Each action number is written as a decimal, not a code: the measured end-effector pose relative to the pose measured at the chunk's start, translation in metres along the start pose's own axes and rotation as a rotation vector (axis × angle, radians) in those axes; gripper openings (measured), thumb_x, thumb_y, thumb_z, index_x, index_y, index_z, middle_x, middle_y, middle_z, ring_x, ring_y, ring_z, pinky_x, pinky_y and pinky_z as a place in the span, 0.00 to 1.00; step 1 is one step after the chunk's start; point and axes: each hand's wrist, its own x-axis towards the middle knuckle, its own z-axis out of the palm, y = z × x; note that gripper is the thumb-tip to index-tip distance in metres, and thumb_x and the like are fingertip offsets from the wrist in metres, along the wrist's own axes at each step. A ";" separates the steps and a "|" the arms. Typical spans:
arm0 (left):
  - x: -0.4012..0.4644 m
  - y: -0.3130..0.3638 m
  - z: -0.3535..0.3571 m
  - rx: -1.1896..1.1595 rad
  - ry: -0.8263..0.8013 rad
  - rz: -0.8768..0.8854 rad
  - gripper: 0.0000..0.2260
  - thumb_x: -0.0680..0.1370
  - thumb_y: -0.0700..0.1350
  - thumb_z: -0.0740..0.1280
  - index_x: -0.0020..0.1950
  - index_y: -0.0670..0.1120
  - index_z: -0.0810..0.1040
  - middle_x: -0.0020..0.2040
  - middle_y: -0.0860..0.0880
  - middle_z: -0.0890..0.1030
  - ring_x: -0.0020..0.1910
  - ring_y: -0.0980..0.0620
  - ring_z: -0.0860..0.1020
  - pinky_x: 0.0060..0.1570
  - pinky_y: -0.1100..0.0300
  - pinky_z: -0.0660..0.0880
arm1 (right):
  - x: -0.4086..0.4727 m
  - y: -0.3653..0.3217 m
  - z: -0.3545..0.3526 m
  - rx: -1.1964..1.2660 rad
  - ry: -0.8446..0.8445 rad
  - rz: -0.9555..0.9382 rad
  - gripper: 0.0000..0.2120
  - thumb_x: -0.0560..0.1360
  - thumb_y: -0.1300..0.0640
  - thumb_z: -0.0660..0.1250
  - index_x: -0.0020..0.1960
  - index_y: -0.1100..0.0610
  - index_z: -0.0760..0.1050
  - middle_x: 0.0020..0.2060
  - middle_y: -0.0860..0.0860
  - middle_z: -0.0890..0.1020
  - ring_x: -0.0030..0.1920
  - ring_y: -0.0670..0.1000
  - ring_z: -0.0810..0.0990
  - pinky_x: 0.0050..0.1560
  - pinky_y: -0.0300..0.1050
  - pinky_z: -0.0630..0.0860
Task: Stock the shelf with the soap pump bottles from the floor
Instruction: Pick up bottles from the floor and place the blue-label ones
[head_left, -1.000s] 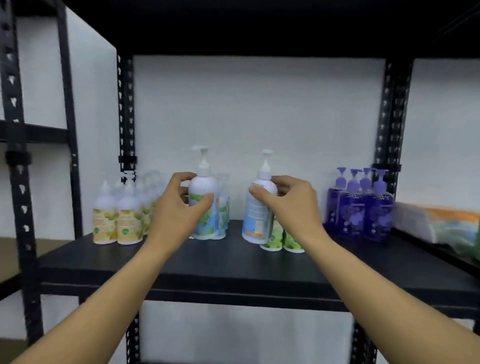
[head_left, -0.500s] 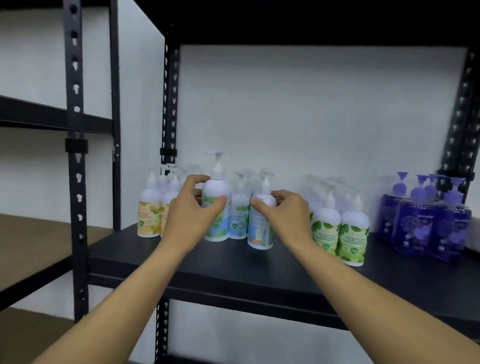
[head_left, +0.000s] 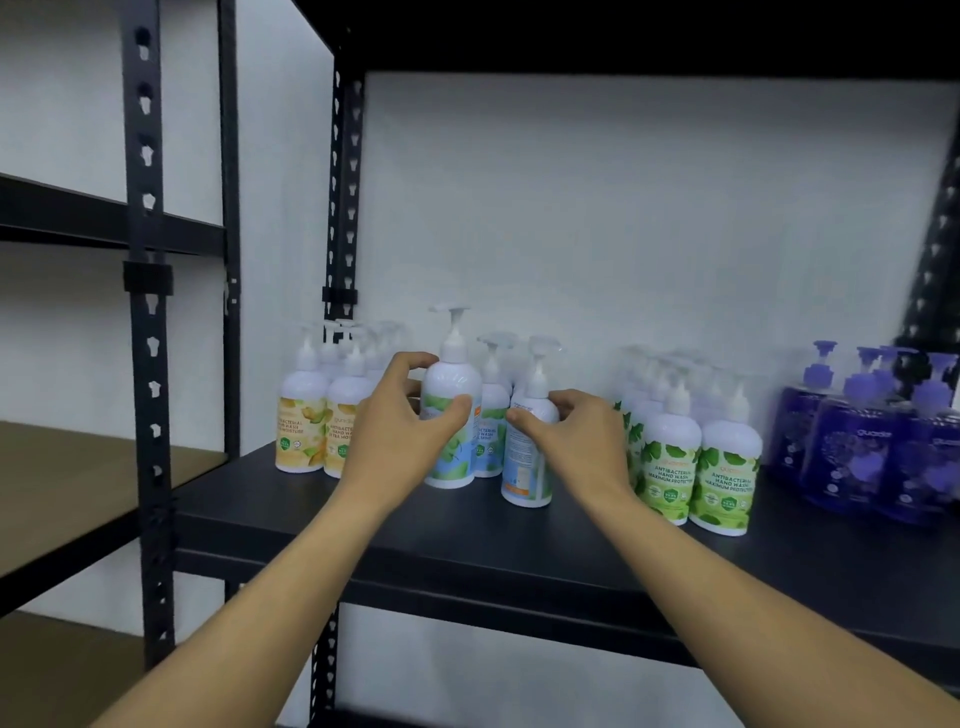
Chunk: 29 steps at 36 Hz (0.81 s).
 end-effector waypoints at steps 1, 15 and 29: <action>0.000 0.000 0.000 -0.001 0.001 0.000 0.17 0.74 0.50 0.73 0.60 0.60 0.72 0.50 0.53 0.82 0.45 0.57 0.81 0.39 0.65 0.75 | 0.000 0.000 0.001 -0.006 0.000 0.001 0.16 0.66 0.40 0.77 0.42 0.51 0.81 0.35 0.44 0.83 0.36 0.42 0.82 0.39 0.46 0.81; -0.002 -0.003 0.002 0.000 -0.003 0.006 0.17 0.74 0.50 0.74 0.60 0.57 0.72 0.50 0.53 0.82 0.45 0.58 0.81 0.41 0.63 0.78 | -0.002 -0.001 0.000 -0.030 -0.039 0.001 0.18 0.69 0.40 0.76 0.49 0.51 0.79 0.43 0.48 0.84 0.43 0.48 0.82 0.44 0.45 0.79; 0.013 -0.019 0.025 -0.011 -0.048 -0.022 0.17 0.75 0.49 0.74 0.60 0.55 0.72 0.52 0.53 0.81 0.45 0.56 0.81 0.46 0.55 0.81 | -0.017 0.025 -0.032 -0.310 -0.400 0.132 0.24 0.81 0.51 0.58 0.75 0.57 0.68 0.71 0.53 0.74 0.69 0.54 0.73 0.61 0.42 0.67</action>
